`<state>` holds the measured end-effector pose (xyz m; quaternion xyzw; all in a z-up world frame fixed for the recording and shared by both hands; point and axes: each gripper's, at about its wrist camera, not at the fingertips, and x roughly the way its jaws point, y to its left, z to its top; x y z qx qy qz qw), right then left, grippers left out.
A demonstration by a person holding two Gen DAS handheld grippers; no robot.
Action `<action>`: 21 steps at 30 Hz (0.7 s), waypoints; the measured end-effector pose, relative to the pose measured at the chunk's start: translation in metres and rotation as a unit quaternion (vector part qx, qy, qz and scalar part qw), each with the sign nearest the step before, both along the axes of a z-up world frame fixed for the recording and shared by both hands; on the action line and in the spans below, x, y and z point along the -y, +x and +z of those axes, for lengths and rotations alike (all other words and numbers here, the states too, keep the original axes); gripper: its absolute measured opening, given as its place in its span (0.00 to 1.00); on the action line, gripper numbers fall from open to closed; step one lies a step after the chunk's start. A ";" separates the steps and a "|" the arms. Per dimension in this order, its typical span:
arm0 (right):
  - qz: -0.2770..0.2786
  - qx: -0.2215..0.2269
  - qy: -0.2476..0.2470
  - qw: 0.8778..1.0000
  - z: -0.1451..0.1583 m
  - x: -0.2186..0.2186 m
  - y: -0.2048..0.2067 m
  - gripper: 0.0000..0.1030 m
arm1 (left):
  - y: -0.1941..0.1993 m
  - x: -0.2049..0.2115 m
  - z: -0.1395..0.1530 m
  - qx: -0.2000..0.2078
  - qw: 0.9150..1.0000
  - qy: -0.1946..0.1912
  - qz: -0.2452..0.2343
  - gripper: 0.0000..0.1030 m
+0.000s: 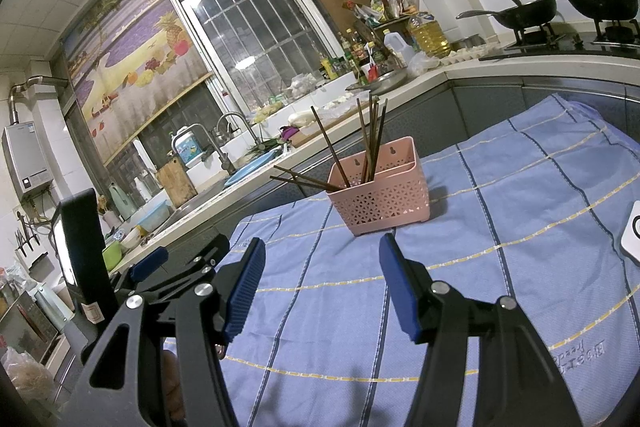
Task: Organize utensils
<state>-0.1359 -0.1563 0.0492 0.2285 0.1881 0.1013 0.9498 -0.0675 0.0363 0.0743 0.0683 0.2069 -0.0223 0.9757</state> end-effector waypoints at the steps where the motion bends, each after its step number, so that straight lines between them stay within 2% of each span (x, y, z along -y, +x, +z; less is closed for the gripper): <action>1: 0.000 0.000 0.000 1.000 -0.001 -0.001 0.000 0.58 | 0.000 -0.001 0.000 0.000 1.000 0.000 -0.001 0.94; 21: -0.001 0.000 0.000 1.000 0.000 -0.003 -0.001 0.58 | -0.001 0.001 -0.002 -0.001 1.000 -0.002 -0.001 0.94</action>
